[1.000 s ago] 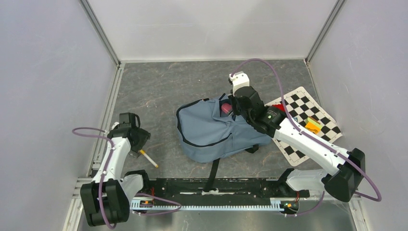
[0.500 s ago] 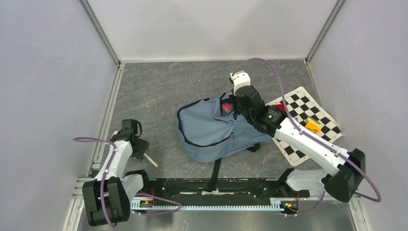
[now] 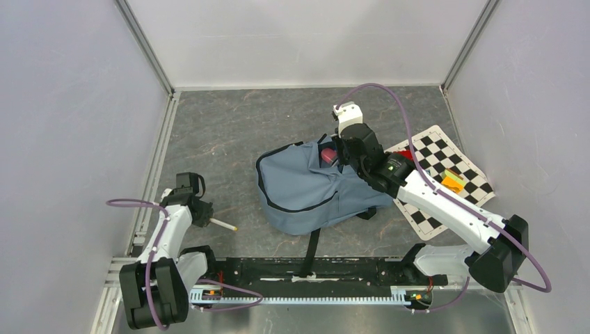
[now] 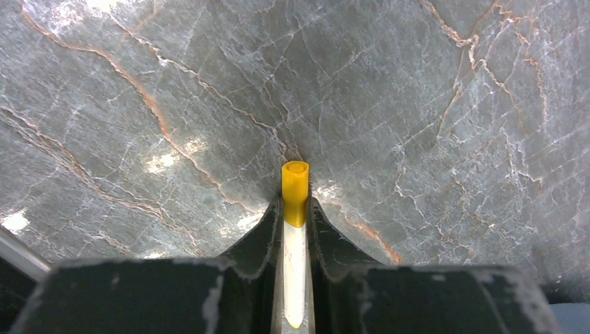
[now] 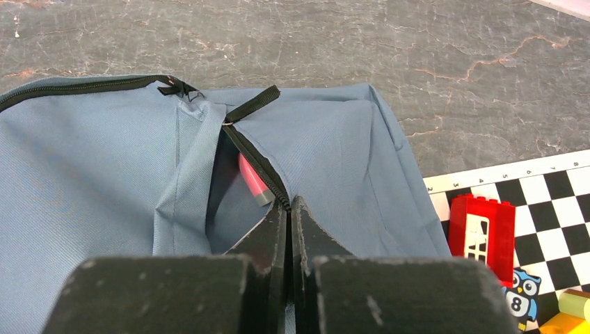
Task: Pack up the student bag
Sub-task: Pick up the stationery from the center of the board, then place the stationery in the student bag.
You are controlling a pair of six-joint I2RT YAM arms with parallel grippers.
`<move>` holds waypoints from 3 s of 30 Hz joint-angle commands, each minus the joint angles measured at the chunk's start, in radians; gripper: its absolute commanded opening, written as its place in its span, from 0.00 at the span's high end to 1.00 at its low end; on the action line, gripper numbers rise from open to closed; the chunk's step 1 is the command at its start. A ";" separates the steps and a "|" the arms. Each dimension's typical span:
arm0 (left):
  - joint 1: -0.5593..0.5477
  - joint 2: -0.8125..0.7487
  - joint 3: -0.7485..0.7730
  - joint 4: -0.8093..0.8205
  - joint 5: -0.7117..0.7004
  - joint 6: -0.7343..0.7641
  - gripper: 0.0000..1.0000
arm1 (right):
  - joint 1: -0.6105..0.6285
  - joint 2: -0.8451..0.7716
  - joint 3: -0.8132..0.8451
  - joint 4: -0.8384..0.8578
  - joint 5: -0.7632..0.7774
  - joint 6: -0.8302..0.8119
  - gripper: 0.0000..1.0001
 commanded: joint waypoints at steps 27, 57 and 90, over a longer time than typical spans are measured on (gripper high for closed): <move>-0.540 0.073 0.697 0.235 -0.002 -0.107 0.98 | -0.016 -0.001 0.114 0.159 0.010 -0.051 1.00; -0.976 0.532 0.732 0.567 -0.066 -0.556 0.98 | -0.017 -0.007 0.132 0.207 0.028 -0.059 1.00; -0.771 0.276 0.692 0.066 -0.016 0.051 0.01 | -0.016 -0.059 -0.049 0.126 -0.175 -0.154 1.00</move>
